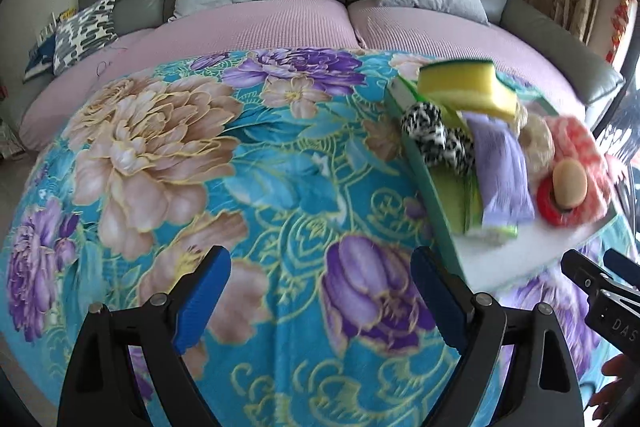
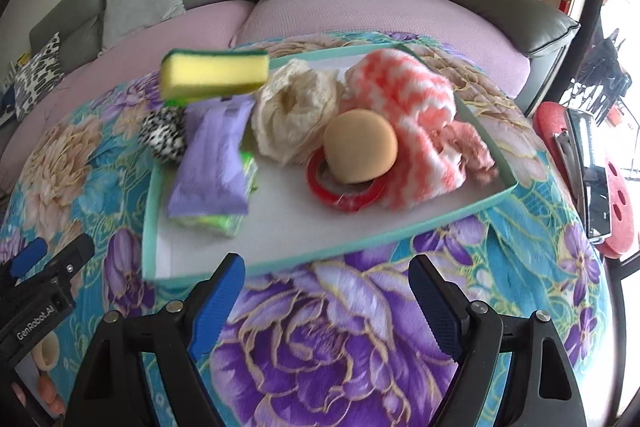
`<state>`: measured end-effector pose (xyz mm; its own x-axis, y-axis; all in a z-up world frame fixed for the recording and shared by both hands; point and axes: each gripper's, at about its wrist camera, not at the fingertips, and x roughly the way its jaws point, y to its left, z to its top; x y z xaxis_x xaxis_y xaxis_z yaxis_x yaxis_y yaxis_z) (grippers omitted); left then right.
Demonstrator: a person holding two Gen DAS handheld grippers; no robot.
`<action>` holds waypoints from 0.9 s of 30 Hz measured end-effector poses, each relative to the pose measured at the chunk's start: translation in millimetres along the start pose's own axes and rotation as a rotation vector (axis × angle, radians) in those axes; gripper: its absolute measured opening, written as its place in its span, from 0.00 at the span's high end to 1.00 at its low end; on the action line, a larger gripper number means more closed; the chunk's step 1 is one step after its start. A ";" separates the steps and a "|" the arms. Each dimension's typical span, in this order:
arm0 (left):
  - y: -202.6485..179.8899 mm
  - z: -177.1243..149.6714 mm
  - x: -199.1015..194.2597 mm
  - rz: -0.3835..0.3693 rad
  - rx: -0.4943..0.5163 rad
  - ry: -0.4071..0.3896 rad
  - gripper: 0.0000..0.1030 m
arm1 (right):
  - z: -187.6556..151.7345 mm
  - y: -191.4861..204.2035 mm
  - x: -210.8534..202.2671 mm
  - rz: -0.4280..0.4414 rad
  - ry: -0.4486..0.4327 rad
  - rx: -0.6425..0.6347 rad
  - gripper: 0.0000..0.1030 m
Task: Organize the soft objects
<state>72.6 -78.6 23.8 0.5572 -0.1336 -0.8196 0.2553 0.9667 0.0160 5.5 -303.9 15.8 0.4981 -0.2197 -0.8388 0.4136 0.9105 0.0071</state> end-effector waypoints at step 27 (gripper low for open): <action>11.4 -66.5 -33.5 0.173 0.027 -0.047 0.11 | -76.1 54.0 -4.0 0.069 0.046 -0.117 0.16</action>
<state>4.2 -48.6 13.3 0.6307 0.0238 -0.7756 0.1732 0.9700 0.1707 -32.2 -227.2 -21.9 0.4856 -0.1412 -0.8627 0.2865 0.9581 0.0045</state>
